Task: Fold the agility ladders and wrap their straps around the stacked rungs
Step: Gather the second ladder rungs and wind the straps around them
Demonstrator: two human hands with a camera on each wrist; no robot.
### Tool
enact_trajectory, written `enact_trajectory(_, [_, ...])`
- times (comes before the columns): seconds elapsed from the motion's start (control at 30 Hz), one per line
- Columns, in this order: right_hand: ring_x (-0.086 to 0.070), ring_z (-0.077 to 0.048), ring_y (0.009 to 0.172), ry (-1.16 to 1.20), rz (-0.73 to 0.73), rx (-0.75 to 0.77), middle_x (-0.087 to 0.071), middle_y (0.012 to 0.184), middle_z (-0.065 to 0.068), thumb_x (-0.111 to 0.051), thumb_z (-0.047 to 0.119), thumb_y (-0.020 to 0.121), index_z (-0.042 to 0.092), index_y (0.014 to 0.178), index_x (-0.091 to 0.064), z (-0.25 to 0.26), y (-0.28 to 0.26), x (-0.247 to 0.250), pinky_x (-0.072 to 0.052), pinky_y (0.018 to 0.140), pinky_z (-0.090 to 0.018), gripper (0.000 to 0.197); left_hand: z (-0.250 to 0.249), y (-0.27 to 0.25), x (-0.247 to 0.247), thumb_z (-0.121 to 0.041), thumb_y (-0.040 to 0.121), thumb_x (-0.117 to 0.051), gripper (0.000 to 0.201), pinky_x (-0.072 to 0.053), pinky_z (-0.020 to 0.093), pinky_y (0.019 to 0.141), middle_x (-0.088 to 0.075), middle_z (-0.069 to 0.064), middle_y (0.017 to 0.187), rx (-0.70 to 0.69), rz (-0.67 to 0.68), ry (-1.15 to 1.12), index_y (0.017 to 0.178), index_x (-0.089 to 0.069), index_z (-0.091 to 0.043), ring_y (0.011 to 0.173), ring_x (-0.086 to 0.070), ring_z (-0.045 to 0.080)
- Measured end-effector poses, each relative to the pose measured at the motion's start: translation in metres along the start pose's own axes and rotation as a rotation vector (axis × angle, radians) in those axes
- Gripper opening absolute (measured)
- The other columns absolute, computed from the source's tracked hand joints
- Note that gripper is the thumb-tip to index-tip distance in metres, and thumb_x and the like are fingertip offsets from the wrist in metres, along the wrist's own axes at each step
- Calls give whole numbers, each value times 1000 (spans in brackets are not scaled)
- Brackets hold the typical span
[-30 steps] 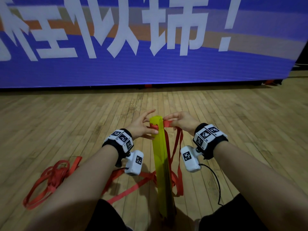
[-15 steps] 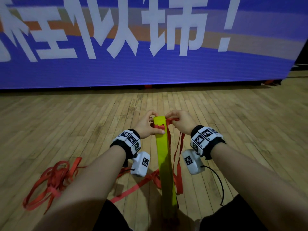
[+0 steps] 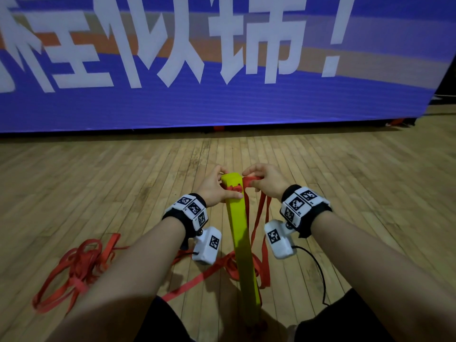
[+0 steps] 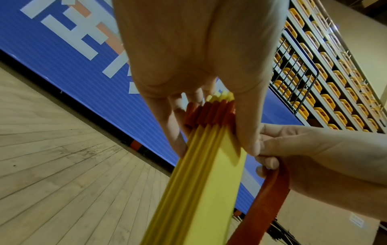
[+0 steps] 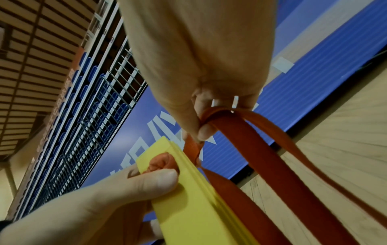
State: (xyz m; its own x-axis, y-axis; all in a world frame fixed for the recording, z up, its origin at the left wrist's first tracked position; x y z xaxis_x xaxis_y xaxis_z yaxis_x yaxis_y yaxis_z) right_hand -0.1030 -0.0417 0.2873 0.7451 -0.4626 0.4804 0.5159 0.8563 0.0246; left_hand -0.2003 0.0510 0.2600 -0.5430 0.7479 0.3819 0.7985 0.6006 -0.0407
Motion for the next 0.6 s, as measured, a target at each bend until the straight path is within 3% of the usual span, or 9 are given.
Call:
enact_trajectory(0.17, [-60, -8, 86, -66, 42, 33, -65, 99, 1, -49, -7, 90, 15, 106, -57, 5, -1, -2, -41, 59, -13, 28, -2, -2, -11, -4, 70, -81, 57, -58, 31, 69, -61, 7, 106, 2, 102, -22, 115, -50, -21, 95, -62, 19])
enact_trajectory(0.3, [-61, -10, 89, -71, 62, 44, -65, 99, 1, -48, -6, 91, 16, 106, -58, 6, -2, -4, -43, 61, -14, 28, -6, -2, -10, -3, 70, -80, 53, -57, 28, 66, -61, 2, 98, -17, 112, -16, 111, -53, -22, 92, -62, 17])
enact_trajectory(0.43, [-59, -7, 77, -80, 44, 31, -65, 101, -3, -51, -6, 91, 12, 111, -58, 3, 0, -2, -43, 57, -11, 28, -3, 0, -8, -6, 70, -81, 51, -58, 30, 69, -62, 2, 99, 1, 105, -11, 112, -55, -19, 95, -63, 18])
enact_trajectory(0.5, [-54, -3, 66, -102, 41, 28, -65, 99, -1, -53, -4, 91, 10, 114, -57, 3, 1, -1, -44, 56, -11, 28, -3, -1, -7, -7, 71, -81, 49, -57, 25, 65, -64, 1, 95, 14, 117, 0, 112, -57, -18, 89, -63, 14])
enact_trajectory(0.6, [-56, -3, 69, -100, 62, 46, -66, 99, -1, -52, -6, 90, 11, 114, -58, 5, 1, -3, -45, 60, -14, 30, -4, -1, -8, -6, 73, -80, 42, -53, 19, 59, -65, -1, 89, 16, 138, 1, 105, -58, -21, 81, -63, 9])
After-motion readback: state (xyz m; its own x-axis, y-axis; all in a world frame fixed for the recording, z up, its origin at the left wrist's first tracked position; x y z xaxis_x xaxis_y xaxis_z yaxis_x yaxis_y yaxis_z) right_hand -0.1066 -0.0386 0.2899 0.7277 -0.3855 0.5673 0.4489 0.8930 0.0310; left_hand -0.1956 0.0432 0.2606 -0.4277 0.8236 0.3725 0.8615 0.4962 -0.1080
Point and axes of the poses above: each hand's wrist, its own y-axis towards the middle knuckle, its own x-axis out of the back of the hand, z = x × y, the point moved 10 cm from there along y, towards the middle knuckle
